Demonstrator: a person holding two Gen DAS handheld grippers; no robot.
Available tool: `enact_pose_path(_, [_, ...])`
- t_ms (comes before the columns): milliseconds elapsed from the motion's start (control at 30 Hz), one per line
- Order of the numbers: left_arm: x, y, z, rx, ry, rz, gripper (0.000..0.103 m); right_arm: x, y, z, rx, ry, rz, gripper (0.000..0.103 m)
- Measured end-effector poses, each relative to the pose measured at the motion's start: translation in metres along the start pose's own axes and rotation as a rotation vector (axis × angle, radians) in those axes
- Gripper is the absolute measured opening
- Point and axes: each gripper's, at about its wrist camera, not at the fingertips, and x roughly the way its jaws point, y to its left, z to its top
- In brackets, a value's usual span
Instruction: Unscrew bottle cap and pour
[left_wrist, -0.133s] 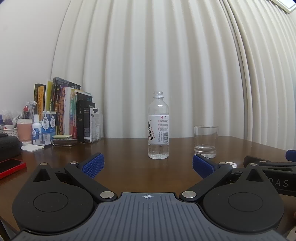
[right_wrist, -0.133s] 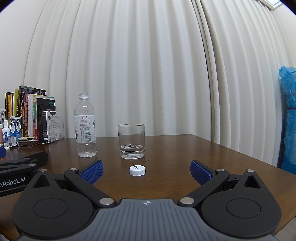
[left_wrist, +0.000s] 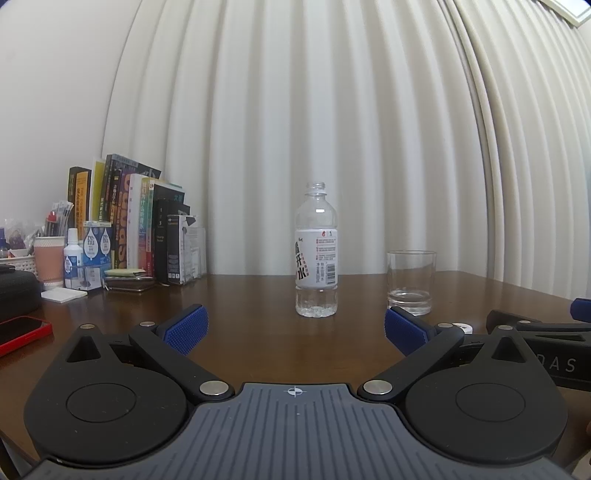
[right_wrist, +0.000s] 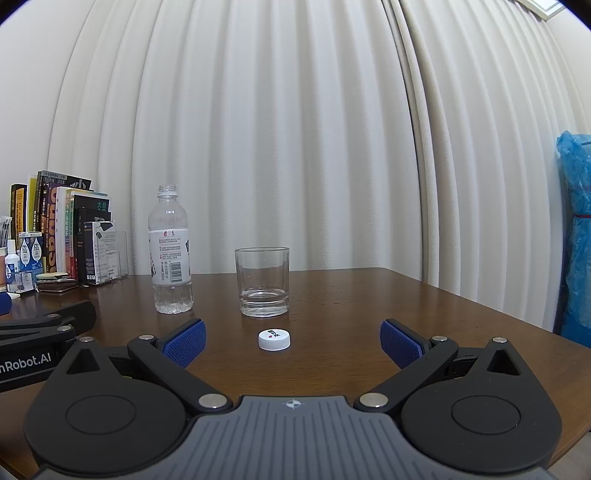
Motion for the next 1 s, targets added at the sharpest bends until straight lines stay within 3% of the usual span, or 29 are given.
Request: enact_pose_path(1000, [0.0005,-0.0029,0.0000,-0.003,0.001,-0.003,0.103,-0.0006,-0.0007,-0.0013,-0.001,-0.002,0.005,0.103])
